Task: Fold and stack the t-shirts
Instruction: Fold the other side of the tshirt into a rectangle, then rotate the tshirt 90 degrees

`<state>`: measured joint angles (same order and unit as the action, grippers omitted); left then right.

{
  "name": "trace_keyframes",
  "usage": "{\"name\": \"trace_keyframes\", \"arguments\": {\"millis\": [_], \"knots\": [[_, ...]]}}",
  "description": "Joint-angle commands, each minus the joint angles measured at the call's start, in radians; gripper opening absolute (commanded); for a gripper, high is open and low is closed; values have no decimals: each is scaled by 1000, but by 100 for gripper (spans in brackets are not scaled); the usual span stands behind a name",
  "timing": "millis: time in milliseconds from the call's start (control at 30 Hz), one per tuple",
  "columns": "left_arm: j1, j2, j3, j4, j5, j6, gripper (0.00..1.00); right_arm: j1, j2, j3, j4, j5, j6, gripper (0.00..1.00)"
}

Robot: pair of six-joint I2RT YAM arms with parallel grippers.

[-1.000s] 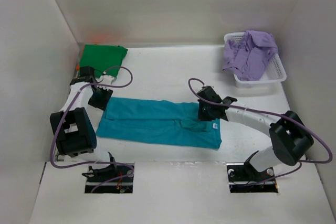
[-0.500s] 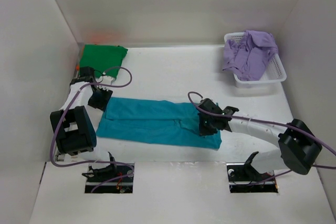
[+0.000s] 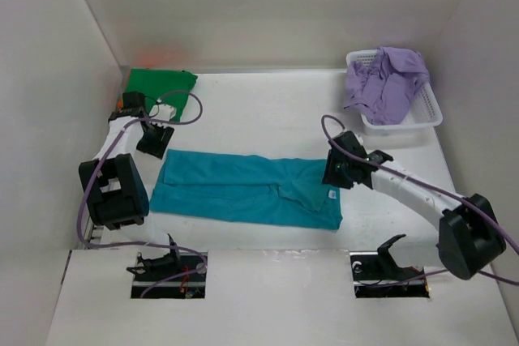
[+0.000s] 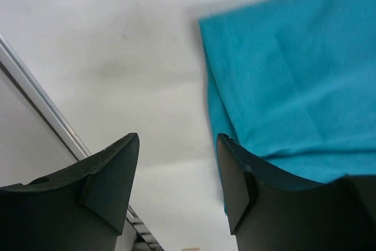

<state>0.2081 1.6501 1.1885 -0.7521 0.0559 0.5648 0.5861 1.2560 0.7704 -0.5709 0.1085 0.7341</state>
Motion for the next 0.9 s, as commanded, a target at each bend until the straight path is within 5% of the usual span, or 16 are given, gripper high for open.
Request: {"name": "trace_keyframes", "arguments": {"millis": [0,233,433,533,700,867], "knots": [[-26,22,82,77,16,-23,55,-96,90,93,71,92,-87,45],[-65,92,92,194,10,-29,60,-205,365,251,83,108,-228,65],[-75,201,80,189,21,-51,58,-228,505,397,-12,71,-260,64],[-75,230,56,159,21,-45,45,-239,562,472,-88,37,-288,49],[-40,234,22,115,35,-45,10,-245,620,546,-158,-47,-323,0],[-5,194,20,111,30,-85,6,-265,706,700,-179,-52,-348,0]]}}
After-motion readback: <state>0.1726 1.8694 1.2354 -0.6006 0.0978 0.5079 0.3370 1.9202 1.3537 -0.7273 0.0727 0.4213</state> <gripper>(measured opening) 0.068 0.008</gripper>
